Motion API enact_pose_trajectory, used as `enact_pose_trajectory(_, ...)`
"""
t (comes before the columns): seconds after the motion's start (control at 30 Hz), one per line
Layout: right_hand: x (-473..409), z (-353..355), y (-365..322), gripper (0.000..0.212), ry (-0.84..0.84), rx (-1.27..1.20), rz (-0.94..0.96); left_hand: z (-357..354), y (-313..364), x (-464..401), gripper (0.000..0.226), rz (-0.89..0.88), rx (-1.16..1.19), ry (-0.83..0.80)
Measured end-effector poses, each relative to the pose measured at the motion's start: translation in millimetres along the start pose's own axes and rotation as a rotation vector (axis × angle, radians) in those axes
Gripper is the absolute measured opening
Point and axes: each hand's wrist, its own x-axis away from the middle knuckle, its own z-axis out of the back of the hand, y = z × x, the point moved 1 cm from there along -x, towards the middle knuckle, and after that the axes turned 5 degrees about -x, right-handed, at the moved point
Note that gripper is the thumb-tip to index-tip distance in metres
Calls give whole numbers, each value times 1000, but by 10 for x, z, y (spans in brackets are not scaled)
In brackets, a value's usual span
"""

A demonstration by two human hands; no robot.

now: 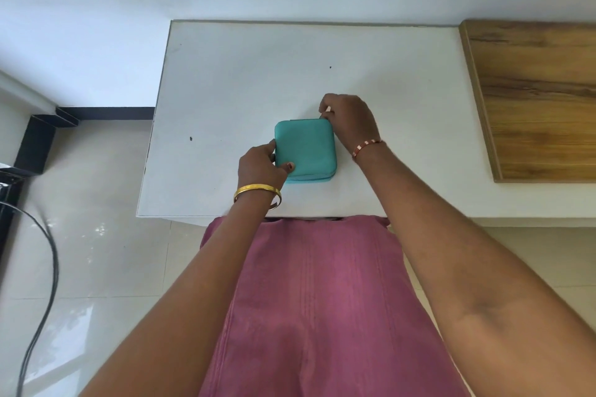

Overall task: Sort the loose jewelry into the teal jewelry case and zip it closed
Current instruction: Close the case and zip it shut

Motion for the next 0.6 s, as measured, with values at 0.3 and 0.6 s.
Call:
enact_pose_trajectory(0.3,799,-140,-196,29,250,-669,-574,-42,-96,137,49,-23,85,28)
enact_pose_trajectory(0.6,1138,-195,-252,31,155,-553,-497,-130,-126,371,48,-77,183,76)
